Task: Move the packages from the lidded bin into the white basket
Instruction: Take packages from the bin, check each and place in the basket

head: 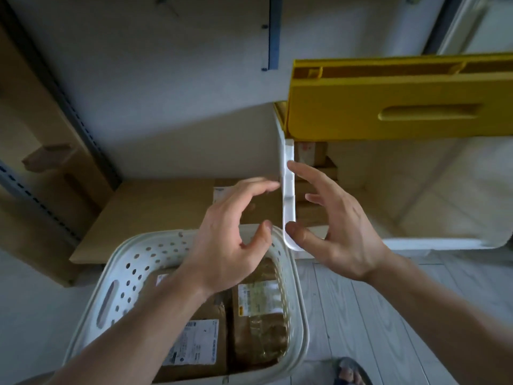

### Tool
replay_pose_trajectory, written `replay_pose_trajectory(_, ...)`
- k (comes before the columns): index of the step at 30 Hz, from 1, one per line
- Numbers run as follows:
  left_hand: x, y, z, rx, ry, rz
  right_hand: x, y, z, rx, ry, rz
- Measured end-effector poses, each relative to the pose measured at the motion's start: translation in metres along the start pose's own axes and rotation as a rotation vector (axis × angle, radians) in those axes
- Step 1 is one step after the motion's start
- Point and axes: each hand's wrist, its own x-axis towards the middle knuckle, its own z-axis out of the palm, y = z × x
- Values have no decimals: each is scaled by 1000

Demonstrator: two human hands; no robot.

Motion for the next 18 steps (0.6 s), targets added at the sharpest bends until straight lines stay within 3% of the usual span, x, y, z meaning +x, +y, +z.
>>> replay_pose_trajectory(4, 16, 17, 38, -121, -71, -30, -19, 25, -31, -3, 50, 101)
replay_pose_trajectory(9, 51, 36, 93, -366, -165, -252, -27, 59, -57, -32, 121, 203)
replay_pose_trajectory(18, 135, 10, 163, -265, 215, -578, 32, 116, -58, -69, 208, 335)
